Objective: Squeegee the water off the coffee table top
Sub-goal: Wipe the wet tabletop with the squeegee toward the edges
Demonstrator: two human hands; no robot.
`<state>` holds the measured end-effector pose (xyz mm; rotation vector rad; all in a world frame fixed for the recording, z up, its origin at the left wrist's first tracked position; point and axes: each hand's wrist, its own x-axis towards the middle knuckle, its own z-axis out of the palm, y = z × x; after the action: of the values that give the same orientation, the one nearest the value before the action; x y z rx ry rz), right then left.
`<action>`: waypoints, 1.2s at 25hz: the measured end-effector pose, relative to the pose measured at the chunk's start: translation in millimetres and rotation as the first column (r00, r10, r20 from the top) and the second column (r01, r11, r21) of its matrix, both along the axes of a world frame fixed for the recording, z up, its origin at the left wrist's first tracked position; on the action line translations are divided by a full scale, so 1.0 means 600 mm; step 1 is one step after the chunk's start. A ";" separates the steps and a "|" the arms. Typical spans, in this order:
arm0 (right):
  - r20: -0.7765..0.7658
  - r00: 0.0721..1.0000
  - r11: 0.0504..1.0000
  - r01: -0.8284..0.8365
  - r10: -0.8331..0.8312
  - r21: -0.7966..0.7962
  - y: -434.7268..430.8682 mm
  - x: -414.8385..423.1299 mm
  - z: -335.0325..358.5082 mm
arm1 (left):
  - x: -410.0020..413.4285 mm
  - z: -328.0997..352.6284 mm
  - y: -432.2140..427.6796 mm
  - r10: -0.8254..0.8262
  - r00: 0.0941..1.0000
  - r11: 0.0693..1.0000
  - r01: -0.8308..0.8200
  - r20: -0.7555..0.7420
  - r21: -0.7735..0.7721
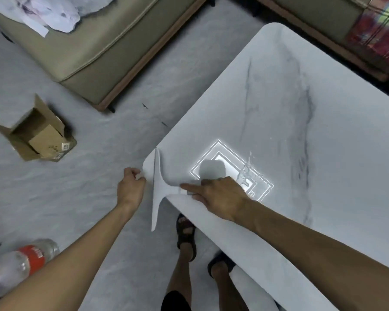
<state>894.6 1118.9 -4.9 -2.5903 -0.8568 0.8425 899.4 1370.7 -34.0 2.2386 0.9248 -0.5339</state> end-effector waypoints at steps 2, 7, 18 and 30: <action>0.030 0.998 0.998 -0.062 0.063 -0.020 0.067 0.019 -0.025 | 0.001 -0.009 0.023 0.005 0.999 1.000 -0.006 -0.032 -0.017; 0.044 0.996 0.996 0.083 -0.082 -0.029 0.044 0.028 -0.048 | 0.016 -0.025 0.026 -0.174 0.980 0.978 0.160 -0.099 -0.133; 0.154 0.913 0.891 0.404 -0.379 -0.205 -0.156 -0.055 0.046 | 0.042 -0.035 -0.028 -0.340 0.926 0.931 0.305 -0.166 -0.201; 0.114 0.886 0.880 0.460 -0.449 -0.115 -0.148 -0.073 -0.009 | 0.014 -0.061 -0.052 -0.725 0.680 0.688 0.723 -0.114 -0.063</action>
<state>851.1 1030.1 -10.5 -2.7919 -0.1821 0.6744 907.8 1339.6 -70.4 2.5340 0.0163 -1.0413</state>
